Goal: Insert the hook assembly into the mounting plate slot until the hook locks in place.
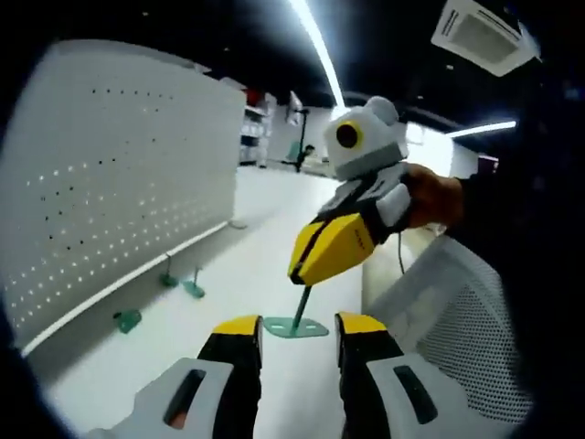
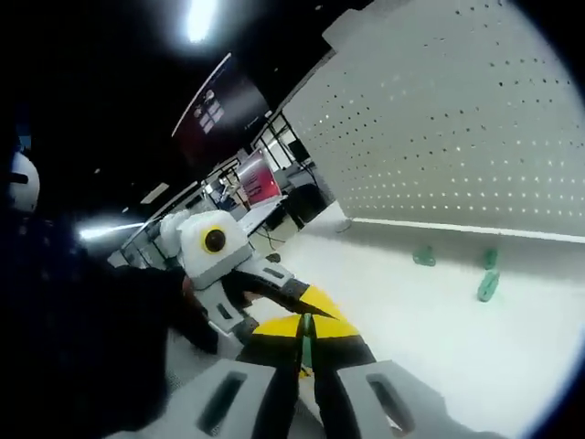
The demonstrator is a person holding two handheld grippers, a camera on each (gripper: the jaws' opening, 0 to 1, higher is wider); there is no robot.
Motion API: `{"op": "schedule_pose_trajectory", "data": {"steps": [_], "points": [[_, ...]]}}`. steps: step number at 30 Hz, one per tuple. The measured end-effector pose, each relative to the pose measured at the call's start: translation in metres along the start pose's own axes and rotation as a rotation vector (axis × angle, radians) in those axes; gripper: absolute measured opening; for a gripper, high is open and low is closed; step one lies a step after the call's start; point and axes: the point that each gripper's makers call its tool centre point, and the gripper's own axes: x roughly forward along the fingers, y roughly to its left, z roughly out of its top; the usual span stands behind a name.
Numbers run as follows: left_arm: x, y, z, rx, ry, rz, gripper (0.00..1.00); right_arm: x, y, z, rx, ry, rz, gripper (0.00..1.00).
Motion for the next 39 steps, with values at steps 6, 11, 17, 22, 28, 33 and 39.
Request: {"op": "schedule_pose_trajectory", "data": {"steps": [6, 11, 17, 22, 28, 33, 39], "points": [[-0.008, -0.015, -0.005, 0.048, 0.035, -0.123, 0.3, -0.003, 0.022, -0.003, -0.098, 0.049, 0.109, 0.0], [-0.013, -0.025, -0.009, 0.086, 0.059, -0.189, 0.29, -0.002, 0.031, -0.01, -0.166, 0.113, 0.153, 0.0], [-0.013, -0.037, -0.014, 0.125, 0.09, -0.24, 0.25, 0.0, 0.039, -0.014, -0.201, 0.144, 0.193, 0.0], [-0.011, -0.04, -0.015, 0.131, 0.091, -0.252, 0.24, 0.0, 0.042, -0.017, -0.211, 0.158, 0.206, 0.0], [-0.009, -0.039, -0.015, 0.127, 0.094, -0.24, 0.22, -0.002, 0.038, -0.017, -0.216, 0.15, 0.18, 0.01], [-0.007, -0.036, -0.018, 0.137, 0.134, -0.208, 0.18, -0.002, 0.034, -0.021, -0.245, 0.18, 0.146, 0.02], [-0.007, -0.039, -0.023, 0.146, 0.171, -0.223, 0.2, -0.001, 0.036, -0.026, -0.289, 0.213, 0.144, 0.01]]}}
